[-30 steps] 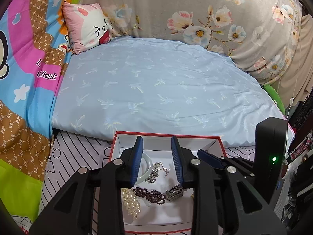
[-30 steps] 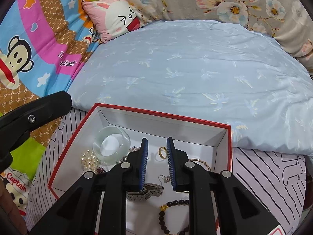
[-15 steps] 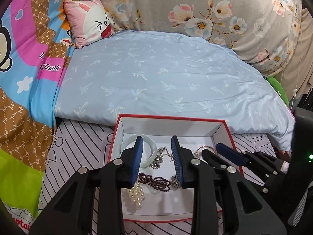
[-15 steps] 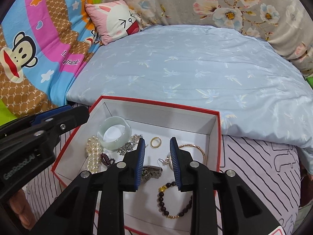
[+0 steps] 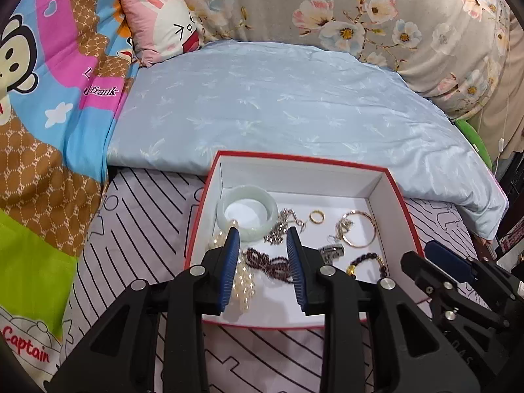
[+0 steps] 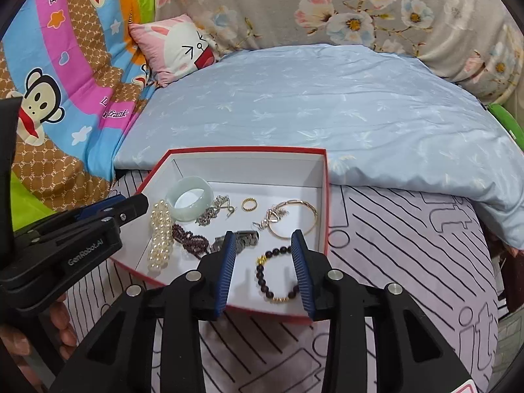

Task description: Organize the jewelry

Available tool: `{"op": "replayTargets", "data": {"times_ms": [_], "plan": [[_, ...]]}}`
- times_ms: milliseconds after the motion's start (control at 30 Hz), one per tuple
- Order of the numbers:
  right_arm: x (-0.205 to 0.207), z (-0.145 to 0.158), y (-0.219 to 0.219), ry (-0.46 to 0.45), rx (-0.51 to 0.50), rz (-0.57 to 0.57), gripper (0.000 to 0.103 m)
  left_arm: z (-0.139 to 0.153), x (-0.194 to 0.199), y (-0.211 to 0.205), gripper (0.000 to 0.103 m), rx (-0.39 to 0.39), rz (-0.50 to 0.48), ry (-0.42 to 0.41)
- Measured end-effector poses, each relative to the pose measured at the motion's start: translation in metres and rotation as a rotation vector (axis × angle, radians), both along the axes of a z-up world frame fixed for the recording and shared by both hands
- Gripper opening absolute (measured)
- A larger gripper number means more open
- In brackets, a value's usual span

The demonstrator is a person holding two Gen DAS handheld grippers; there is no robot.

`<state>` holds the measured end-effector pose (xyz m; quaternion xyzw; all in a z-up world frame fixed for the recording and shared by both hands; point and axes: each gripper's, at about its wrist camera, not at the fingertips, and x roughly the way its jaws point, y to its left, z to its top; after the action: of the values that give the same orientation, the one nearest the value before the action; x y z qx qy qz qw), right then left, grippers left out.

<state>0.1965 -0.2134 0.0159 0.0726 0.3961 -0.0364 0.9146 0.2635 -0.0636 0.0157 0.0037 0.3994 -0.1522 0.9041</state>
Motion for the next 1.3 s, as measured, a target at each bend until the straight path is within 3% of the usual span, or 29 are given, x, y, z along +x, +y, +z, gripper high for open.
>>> {"op": "replayTargets", "data": {"times_ms": [333, 667, 1133, 1200, 1300], "plan": [[-0.034, 0.002, 0.005, 0.006, 0.006, -0.046, 0.042, -0.006, -0.032, 0.004, 0.029, 0.011, 0.011, -0.007], [-0.062, -0.007, 0.011, 0.021, -0.028, -0.084, 0.051, -0.011, -0.060, 0.010, 0.044, 0.024, 0.043, -0.018], [-0.084, -0.012, 0.017, 0.014, -0.056, -0.119, 0.062, -0.019, -0.087, 0.014, 0.050, 0.045, 0.068, -0.025], [-0.086, -0.014, 0.019, 0.014, -0.059, -0.122, 0.063, -0.021, -0.091, 0.013, 0.058, 0.047, 0.072, -0.024], [-0.089, -0.016, 0.020, 0.016, -0.061, -0.127, 0.065, -0.023, -0.095, 0.013, 0.059, 0.052, 0.070, -0.024]]}}
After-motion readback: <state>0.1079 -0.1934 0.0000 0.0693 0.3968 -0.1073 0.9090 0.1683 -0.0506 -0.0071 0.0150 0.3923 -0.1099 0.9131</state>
